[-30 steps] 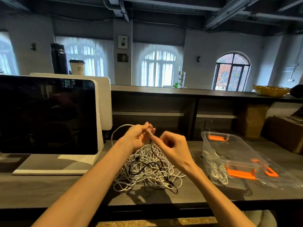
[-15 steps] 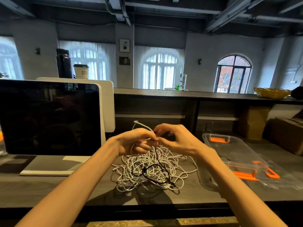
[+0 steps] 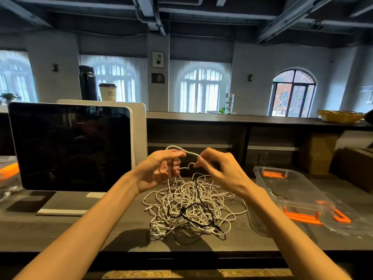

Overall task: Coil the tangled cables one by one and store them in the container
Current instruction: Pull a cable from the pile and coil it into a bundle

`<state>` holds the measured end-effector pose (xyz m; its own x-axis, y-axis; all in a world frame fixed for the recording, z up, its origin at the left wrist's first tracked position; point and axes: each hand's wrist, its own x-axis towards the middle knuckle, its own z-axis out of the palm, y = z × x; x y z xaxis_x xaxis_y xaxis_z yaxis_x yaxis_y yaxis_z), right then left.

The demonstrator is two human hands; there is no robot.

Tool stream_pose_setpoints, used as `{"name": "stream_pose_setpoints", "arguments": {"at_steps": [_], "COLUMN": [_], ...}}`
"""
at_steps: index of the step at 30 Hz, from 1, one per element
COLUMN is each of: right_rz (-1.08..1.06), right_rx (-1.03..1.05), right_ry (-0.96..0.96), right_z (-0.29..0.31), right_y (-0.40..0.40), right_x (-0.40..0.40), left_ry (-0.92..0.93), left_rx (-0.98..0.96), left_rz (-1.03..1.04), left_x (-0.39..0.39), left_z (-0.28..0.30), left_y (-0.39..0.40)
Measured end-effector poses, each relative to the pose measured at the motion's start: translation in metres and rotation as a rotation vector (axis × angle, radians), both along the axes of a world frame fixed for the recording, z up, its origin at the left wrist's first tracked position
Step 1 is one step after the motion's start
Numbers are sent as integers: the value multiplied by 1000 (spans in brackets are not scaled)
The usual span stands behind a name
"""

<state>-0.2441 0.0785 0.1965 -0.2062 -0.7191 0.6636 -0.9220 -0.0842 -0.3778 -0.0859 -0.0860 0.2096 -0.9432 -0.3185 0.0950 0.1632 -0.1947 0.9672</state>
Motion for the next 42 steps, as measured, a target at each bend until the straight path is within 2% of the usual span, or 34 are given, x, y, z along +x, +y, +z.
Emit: {"name": "stream_pose_setpoints", "arguments": {"at_steps": [2, 4, 10, 14, 18, 20, 22, 25, 27, 30, 33, 37, 42], "right_rz": [26, 71, 112, 82, 39, 23, 18, -21, -60, 35, 93, 67, 46], "right_rx": [-68, -123, -178, -116, -43, -10, -4, -30, -15, 2, -37, -120, -156], "right_ry": [-135, -181, -200, -139, 4, 86, 70, -43, -15, -58, -48, -72, -190], "right_z": [-2, -4, -12, -13, -6, 0, 4, 8, 9, 7, 9, 21, 28], "right_y": [-2, -5, -12, -11, -6, -3, 0, 6, 10, 14, 12, 7, 3], "right_x": [13, 24, 38, 39, 39, 41, 41, 36, 31, 30, 37, 37, 39], "left_ry": [113, 147, 272, 188, 86, 64, 96, 183, 196, 157, 68, -63, -114], "left_rx": [166, 227, 474, 259, -278, -420, -362, -118, -5, 72, -32, -226, -296], "left_rz": [98, 133, -24, 127, 363, 426, 428, 390, 351, 270, 186, 22, -143], "left_x": [-5, -12, -16, -20, -26, -27, -27, -23, -19, -12, -12, -7, -5], "left_z": [-2, -3, 5, 7, 8, 6, 8, 13, 16, 18, 20, 19, 16], "left_y": [8, 17, 30, 36, 37, 34, 30, 26, 24, 25, 27, 40, 43]}}
